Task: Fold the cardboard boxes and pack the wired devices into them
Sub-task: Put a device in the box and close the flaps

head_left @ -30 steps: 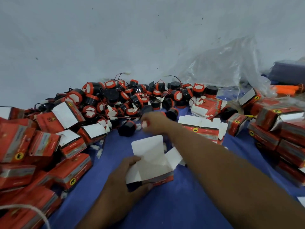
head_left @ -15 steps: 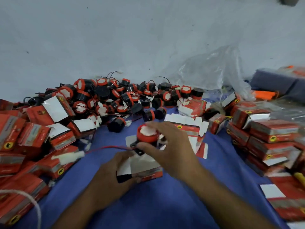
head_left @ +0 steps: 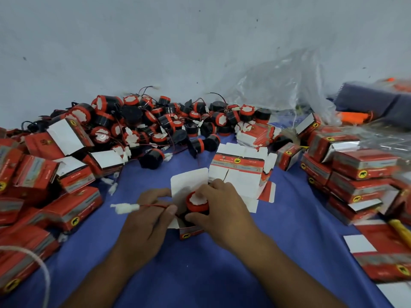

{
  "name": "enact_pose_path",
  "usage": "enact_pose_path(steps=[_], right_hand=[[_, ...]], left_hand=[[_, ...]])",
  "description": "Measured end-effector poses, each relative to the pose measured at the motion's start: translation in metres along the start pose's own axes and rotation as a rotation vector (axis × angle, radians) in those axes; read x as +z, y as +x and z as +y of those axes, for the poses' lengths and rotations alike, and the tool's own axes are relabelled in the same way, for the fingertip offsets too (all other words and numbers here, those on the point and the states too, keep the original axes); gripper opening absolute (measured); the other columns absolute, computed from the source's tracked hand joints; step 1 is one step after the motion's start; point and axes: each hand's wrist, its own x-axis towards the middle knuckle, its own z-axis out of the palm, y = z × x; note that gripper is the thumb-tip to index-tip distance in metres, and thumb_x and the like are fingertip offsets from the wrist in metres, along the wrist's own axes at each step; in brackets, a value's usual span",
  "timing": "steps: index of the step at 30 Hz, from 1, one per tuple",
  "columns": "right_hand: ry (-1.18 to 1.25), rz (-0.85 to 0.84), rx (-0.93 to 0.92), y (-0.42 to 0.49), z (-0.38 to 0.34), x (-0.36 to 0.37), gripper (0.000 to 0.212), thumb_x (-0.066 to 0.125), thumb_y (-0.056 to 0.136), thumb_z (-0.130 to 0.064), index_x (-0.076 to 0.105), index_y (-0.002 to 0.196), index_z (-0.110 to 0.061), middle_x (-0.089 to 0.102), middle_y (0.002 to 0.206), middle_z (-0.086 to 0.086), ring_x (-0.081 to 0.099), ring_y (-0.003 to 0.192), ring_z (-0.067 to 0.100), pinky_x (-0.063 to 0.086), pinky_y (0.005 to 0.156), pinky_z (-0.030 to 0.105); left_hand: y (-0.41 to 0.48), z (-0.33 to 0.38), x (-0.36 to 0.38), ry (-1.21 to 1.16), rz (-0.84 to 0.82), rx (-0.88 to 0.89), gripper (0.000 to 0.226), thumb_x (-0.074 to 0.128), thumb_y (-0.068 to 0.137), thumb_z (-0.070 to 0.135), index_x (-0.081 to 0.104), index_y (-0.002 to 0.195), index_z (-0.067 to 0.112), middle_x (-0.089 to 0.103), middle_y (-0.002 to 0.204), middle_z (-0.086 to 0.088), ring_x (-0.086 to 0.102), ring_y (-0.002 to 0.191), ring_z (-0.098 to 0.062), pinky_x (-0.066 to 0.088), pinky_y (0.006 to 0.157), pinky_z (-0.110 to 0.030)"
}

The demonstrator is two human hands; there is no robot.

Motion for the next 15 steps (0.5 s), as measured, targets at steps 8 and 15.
enact_pose_path(steps=[8,15], right_hand=[[0.004,-0.118,-0.103,-0.005,-0.002,-0.009,0.042,0.043,0.102,-0.051,0.075,0.107,-0.025,0.041,0.103,-0.004,0.034,0.105,0.013,0.037,0.088,0.03],[0.221,-0.005,-0.174,0.007,-0.017,-0.004,0.03,0.056,0.101,-0.039,0.06,0.119,-0.016,0.07,0.103,0.006,0.062,0.092,0.022,0.05,0.082,0.036]], left_hand=[[0.025,0.015,-0.001,-0.044,-0.326,-0.254,0.021,0.056,0.099,0.017,0.074,0.09,0.016,0.066,0.105,-0.008,0.061,0.098,-0.021,0.052,0.087,-0.043],[0.043,0.016,-0.013,0.362,-0.739,-0.24,0.025,0.042,0.096,0.005,0.058,0.102,0.023,0.066,0.106,-0.002,0.061,0.093,-0.02,0.05,0.086,-0.038]])
